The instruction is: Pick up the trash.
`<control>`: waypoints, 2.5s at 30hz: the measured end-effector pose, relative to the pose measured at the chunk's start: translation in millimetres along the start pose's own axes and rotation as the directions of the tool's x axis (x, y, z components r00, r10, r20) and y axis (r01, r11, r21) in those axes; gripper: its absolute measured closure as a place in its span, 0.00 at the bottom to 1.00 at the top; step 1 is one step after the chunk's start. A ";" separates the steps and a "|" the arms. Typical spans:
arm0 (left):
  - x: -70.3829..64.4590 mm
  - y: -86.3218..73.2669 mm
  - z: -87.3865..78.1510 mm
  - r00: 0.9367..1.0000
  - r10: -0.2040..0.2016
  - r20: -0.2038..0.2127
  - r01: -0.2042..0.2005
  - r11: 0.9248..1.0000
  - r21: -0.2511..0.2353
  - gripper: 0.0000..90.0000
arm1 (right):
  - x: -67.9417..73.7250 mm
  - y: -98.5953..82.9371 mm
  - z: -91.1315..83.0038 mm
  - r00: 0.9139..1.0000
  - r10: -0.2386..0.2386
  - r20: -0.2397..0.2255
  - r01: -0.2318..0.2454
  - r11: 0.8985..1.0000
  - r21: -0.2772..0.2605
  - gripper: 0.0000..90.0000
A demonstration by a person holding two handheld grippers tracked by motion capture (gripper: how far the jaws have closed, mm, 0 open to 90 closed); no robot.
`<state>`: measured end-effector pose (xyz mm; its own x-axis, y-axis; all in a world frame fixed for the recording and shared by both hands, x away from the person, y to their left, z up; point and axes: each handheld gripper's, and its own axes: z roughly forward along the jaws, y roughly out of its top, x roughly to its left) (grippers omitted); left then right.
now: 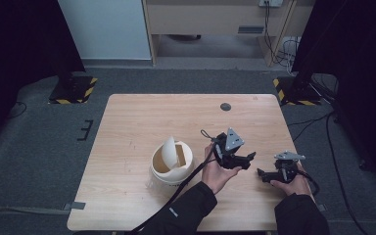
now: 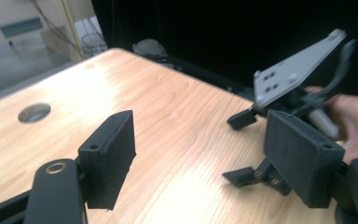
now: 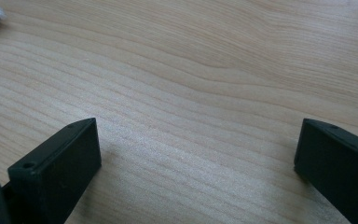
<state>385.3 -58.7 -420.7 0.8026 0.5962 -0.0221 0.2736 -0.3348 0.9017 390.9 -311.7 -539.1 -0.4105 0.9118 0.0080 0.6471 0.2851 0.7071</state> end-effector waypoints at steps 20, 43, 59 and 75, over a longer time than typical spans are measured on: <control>14.1 -58.0 39.3 0.988 -0.041 -0.152 0.070 0.980 0.185 0.31 | 0.0 0.0 -0.2 1.000 0.000 0.000 0.000 1.000 0.002 0.01; 22.8 -85.9 48.6 0.966 -0.058 -0.251 0.140 0.936 0.323 0.38 | 0.0 0.0 -0.2 1.000 0.000 0.000 0.000 1.000 0.003 0.01; 18.4 -87.0 48.1 0.972 -0.073 -0.222 0.152 0.920 0.361 0.71 | 0.0 0.0 -0.2 1.000 0.000 0.000 0.000 1.000 0.003 0.01; -4.3 -45.8 16.7 0.993 -0.094 -0.068 0.106 0.977 0.186 0.72 | 0.0 0.0 -0.2 1.000 0.000 0.000 0.000 1.000 0.003 0.01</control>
<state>378.2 -58.0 -469.1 0.7354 0.6732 -0.0779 0.4505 -0.3998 0.7982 390.8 -311.8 -539.0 -0.4108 0.9117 0.0082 0.6488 0.2860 0.7052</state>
